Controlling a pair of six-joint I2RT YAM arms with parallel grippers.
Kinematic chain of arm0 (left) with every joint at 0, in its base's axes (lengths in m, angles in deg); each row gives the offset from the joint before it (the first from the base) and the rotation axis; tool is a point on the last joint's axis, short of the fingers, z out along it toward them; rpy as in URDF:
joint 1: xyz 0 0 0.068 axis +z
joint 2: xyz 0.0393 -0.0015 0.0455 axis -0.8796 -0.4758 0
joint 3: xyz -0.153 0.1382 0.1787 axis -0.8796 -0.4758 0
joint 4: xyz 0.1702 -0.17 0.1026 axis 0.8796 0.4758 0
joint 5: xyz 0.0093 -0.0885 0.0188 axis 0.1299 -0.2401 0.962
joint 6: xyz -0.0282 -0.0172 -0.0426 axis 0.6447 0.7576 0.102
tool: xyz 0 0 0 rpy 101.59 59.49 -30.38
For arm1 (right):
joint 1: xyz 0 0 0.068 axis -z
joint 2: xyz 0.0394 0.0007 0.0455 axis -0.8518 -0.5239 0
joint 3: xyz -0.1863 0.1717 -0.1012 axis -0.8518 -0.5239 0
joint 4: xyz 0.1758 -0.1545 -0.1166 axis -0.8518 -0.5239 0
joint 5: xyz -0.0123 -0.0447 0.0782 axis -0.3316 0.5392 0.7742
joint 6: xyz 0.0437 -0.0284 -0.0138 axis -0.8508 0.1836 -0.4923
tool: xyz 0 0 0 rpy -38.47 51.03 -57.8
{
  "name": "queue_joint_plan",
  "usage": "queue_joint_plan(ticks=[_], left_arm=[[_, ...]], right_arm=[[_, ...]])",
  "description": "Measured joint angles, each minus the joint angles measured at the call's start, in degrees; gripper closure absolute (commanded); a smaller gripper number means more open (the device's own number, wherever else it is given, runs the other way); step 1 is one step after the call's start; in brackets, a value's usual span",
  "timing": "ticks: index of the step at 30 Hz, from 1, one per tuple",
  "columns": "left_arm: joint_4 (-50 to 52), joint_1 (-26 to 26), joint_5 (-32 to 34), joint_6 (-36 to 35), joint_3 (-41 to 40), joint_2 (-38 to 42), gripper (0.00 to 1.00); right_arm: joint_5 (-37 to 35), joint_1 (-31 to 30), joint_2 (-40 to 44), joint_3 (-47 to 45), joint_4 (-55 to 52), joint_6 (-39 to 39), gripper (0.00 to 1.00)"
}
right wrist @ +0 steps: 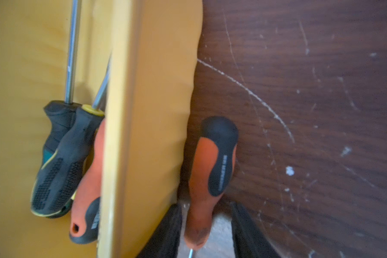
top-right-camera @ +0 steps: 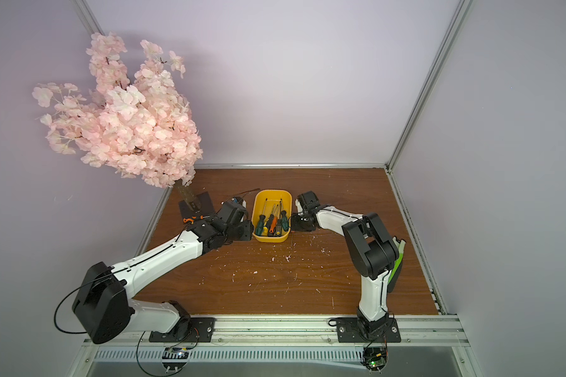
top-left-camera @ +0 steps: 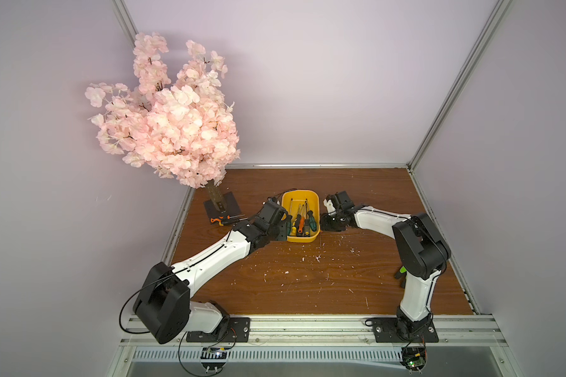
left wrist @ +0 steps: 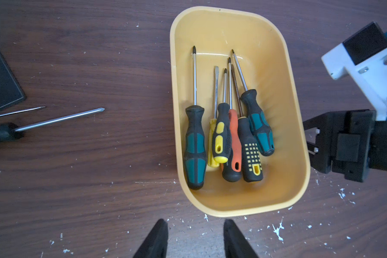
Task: Put the screwdriver on the desktop into the storage box
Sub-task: Pick up the screwdriver from the center of the board.
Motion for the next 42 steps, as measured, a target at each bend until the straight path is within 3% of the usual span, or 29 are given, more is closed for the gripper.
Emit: queue_joint_plan(ticks=[3, 5, 7, 12, 16, 30, 33, 35, 42], left_arm=[[-0.02, 0.00, 0.00, 0.02, -0.13, 0.17, 0.55], [-0.02, 0.00, 0.02, 0.04, -0.33, 0.39, 0.55], [-0.04, 0.00, 0.02, 0.04, -0.46, 0.44, 0.55], [-0.11, 0.00, 0.00, 0.04, -0.55, 0.46, 0.55], [-0.22, 0.00, 0.00, 0.04, -0.55, 0.46, 0.55], [-0.20, 0.00, 0.24, -0.09, -0.55, 2.36, 0.55], [-0.20, 0.00, 0.37, -0.13, -0.55, 2.64, 0.55], [-0.20, 0.00, 0.39, -0.15, -0.55, 2.64, 0.55], [-0.20, 0.00, 0.46, -0.52, -0.55, 2.64, 0.55]], right_arm=[[-2.56, -0.90, -0.35, 0.83, -1.03, 0.68, 0.60], [-4.11, -1.33, -0.48, 1.22, -1.86, 1.44, 0.69], [-5.38, -1.55, -0.66, 1.42, -2.51, 1.97, 0.71], [-7.32, -1.84, -0.70, 1.51, -2.97, 3.04, 0.71], [-8.00, -1.90, -0.68, 1.44, -2.91, 3.45, 0.66], [-12.96, -3.17, -0.68, 1.31, -3.26, 4.79, 0.69], [-14.53, -3.54, -0.66, 0.94, -3.23, 5.16, 0.74], [-15.54, -3.63, -0.66, 0.90, -3.28, 5.51, 0.83], [-16.37, -3.74, -0.50, 0.85, -3.41, 6.47, 0.86]])
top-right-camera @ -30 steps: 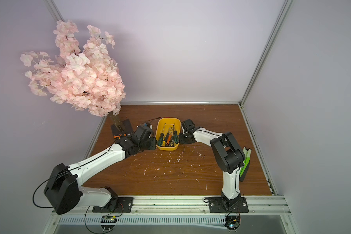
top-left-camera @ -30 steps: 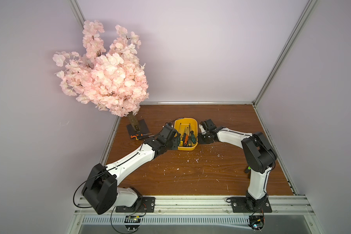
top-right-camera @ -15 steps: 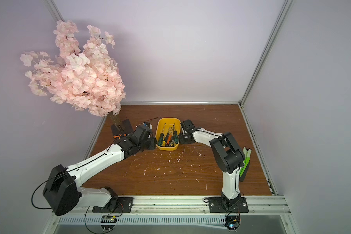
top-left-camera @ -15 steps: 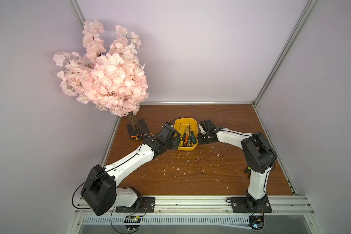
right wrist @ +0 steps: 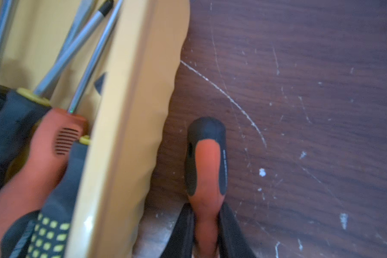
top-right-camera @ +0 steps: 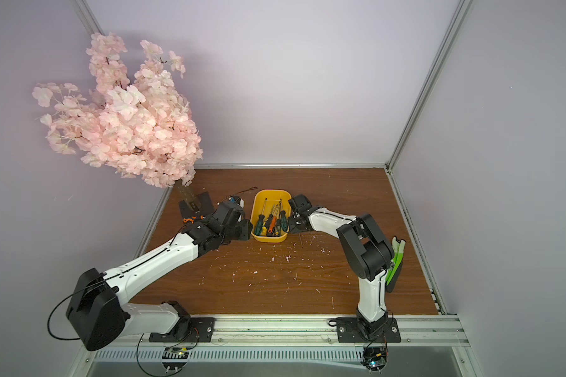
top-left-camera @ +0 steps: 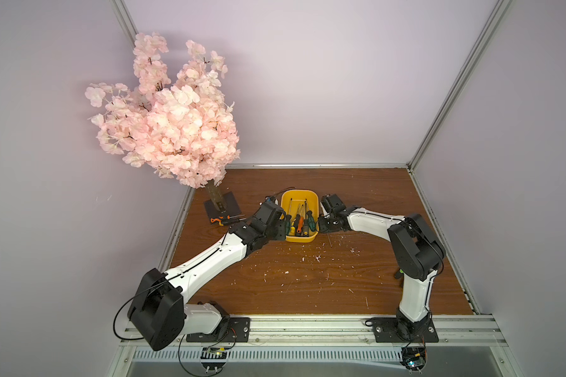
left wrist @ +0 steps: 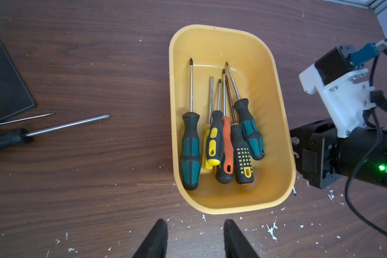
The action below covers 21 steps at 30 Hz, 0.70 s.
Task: Put the screwdriver on the desktop into the storage box
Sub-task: Pick up the screwdriver from the center of the board.
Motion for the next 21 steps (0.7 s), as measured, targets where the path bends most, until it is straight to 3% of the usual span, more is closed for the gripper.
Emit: queue_joint_plan(ticks=[3, 8, 21], left_arm=[[-0.02, 0.00, 0.00, -0.59, 0.02, 0.00, 0.49], [-0.04, 0.22, -0.11, -2.71, 1.27, 0.00, 0.49], [-0.55, 3.96, -6.80, -13.27, 10.64, 0.07, 0.43]], right_arm=[[-0.79, 0.02, 0.59, -0.48, -0.28, 0.44, 0.87], [-2.60, 1.01, 3.98, -2.16, -4.33, 2.71, 0.88], [-3.74, 2.19, 22.12, -0.68, -5.84, 12.70, 0.88]])
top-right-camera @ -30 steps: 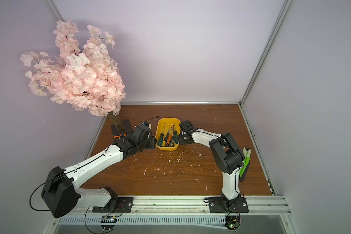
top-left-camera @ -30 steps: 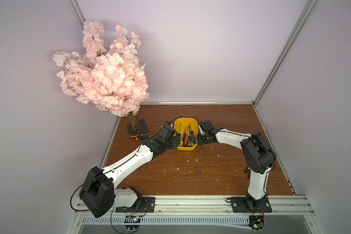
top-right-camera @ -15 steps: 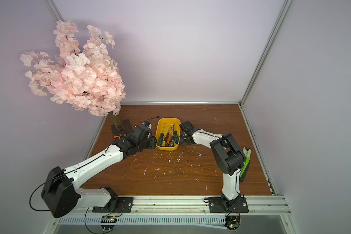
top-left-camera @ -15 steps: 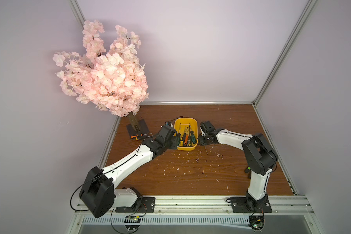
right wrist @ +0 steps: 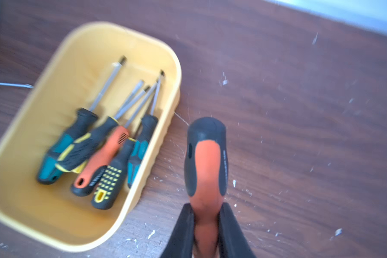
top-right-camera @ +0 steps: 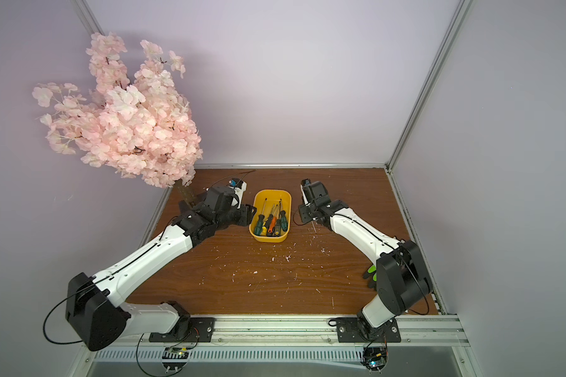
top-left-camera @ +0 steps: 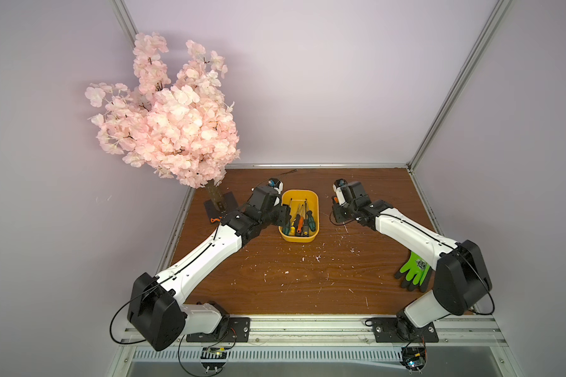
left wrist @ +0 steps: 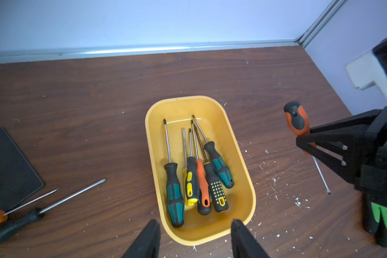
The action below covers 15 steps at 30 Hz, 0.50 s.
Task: Put the screwdriver on the desktop into the storage box
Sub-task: Pick up the screwdriver from the center of the board.
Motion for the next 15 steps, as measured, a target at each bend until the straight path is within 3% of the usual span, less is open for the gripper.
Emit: queue_joint_plan(ticks=[5, 15], left_arm=[[0.31, 1.66, -1.95, -3.61, 2.60, 0.68, 0.36], [3.21, 1.77, -5.11, -10.82, 7.91, 1.46, 0.36]], right_arm=[[1.27, -1.20, 4.96, 0.33, 0.48, 4.44, 0.88], [4.37, -5.33, 7.08, 2.29, 0.81, 13.46, 0.89]])
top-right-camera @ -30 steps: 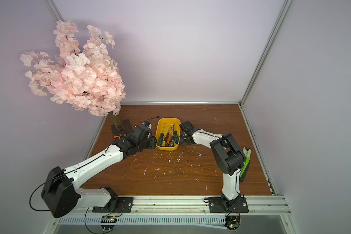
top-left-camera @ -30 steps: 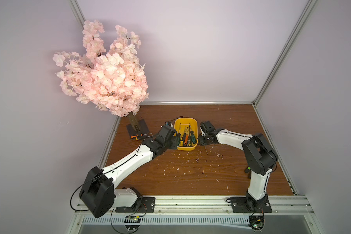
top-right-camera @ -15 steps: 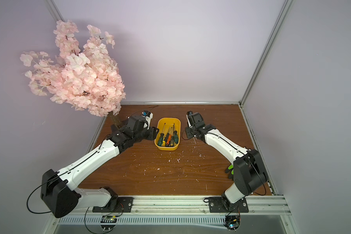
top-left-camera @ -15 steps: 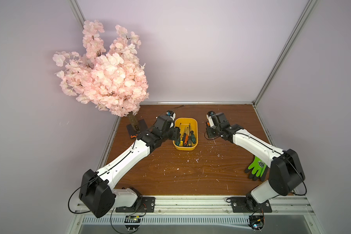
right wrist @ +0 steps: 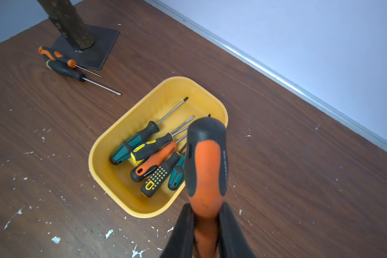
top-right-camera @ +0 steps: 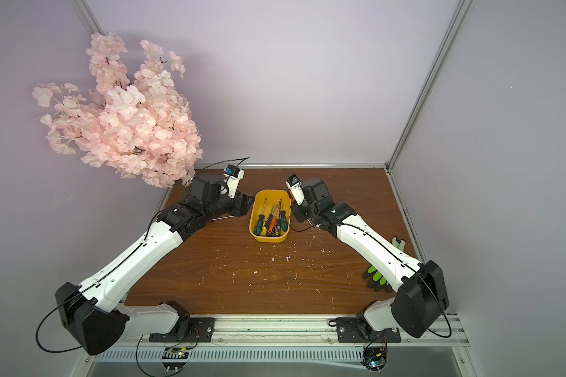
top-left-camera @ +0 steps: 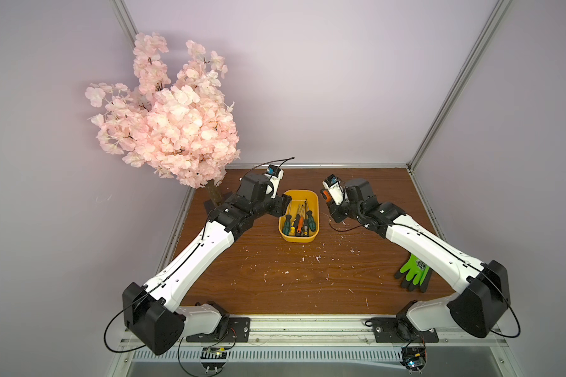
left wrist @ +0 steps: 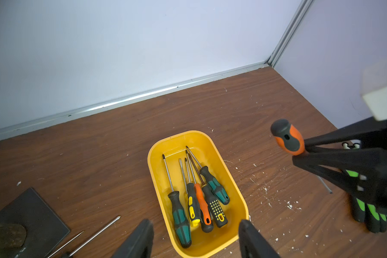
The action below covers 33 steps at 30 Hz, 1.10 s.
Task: Put the screwdriver on the desktop into the storage box
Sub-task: Pick up the screwdriver from the center of the board.
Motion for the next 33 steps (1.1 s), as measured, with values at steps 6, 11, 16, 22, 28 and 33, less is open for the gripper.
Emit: queue_joint_plan(ticks=[6, 11, 16, 22, 28, 33], left_arm=[[2.12, 0.20, -2.29, -3.08, 2.80, -0.02, 0.35], [3.69, 1.11, -6.80, -5.16, 4.52, -0.50, 0.32], [5.20, 2.51, -13.14, -7.02, 7.13, -2.43, 0.32], [7.26, 5.79, -22.03, -8.39, 9.79, -3.80, 0.31], [9.51, 6.58, -29.83, -10.03, 13.66, -5.84, 0.28], [10.97, 6.58, -38.12, -10.54, 15.02, -7.93, 0.29]], right_arm=[[1.64, -1.55, 0.02, 1.03, 0.61, 4.26, 0.89], [3.08, -2.23, 0.24, 1.03, 0.79, 6.99, 0.89], [4.42, -2.64, 1.73, 0.66, 1.31, 9.46, 0.90], [5.92, -3.45, 4.28, 0.26, 1.77, 12.50, 0.90], [7.76, -4.94, 5.92, -1.05, 2.64, 15.96, 0.90], [8.87, -6.36, 7.85, -3.13, 3.50, 20.26, 0.91]])
